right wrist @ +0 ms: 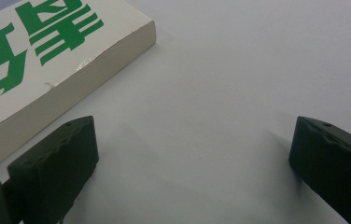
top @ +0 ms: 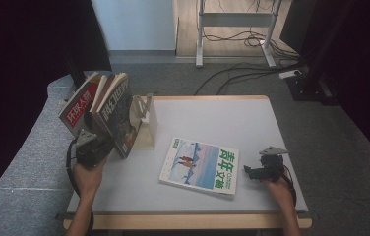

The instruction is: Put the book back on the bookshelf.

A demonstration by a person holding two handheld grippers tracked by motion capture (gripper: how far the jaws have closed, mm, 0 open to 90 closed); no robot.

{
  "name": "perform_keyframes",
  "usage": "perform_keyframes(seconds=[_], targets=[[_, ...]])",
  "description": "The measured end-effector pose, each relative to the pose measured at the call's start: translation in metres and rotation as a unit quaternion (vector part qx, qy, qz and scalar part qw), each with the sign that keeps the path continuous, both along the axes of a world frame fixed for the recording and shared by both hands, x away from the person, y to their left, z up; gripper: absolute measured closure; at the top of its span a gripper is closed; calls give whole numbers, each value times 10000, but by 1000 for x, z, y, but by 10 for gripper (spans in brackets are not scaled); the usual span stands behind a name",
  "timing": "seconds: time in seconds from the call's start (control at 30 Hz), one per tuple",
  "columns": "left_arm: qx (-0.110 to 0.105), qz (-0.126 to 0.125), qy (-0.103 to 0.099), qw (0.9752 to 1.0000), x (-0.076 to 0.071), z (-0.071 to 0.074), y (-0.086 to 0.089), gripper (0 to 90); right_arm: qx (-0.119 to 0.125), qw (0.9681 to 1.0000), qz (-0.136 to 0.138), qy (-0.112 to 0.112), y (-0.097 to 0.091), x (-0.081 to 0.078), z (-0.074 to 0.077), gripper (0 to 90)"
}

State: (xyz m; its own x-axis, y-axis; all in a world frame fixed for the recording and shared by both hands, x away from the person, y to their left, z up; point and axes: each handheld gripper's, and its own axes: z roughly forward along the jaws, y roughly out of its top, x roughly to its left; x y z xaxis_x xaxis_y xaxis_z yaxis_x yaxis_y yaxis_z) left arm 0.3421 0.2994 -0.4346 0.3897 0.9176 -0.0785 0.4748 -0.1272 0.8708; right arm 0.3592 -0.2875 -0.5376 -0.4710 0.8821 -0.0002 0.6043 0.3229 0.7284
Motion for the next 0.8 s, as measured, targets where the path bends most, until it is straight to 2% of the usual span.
perform_keyframes(seconds=[0.13,0.37,0.47,0.63,0.73,0.8], targets=[[-105,-150,49,9998,-9,1,3,672,-5,10000,-3,-1,0,0,0,8],[72,-511,34,9987,-21,3,-9,465,-7,10000,-3,-3,0,0,0,8],[141,-760,87,9970,-24,1,-18,379,-6,10000,-4,-3,0,0,0,8],[185,-1191,322,9922,-21,-9,-32,217,-6,10000,-5,-3,0,0,0,8],[346,-1302,509,9896,-17,-20,-40,150,-6,10000,-5,-4,0,0,0,8],[386,-1361,566,9883,-16,-28,-45,135,-6,10000,-4,-5,0,0,0,8]])
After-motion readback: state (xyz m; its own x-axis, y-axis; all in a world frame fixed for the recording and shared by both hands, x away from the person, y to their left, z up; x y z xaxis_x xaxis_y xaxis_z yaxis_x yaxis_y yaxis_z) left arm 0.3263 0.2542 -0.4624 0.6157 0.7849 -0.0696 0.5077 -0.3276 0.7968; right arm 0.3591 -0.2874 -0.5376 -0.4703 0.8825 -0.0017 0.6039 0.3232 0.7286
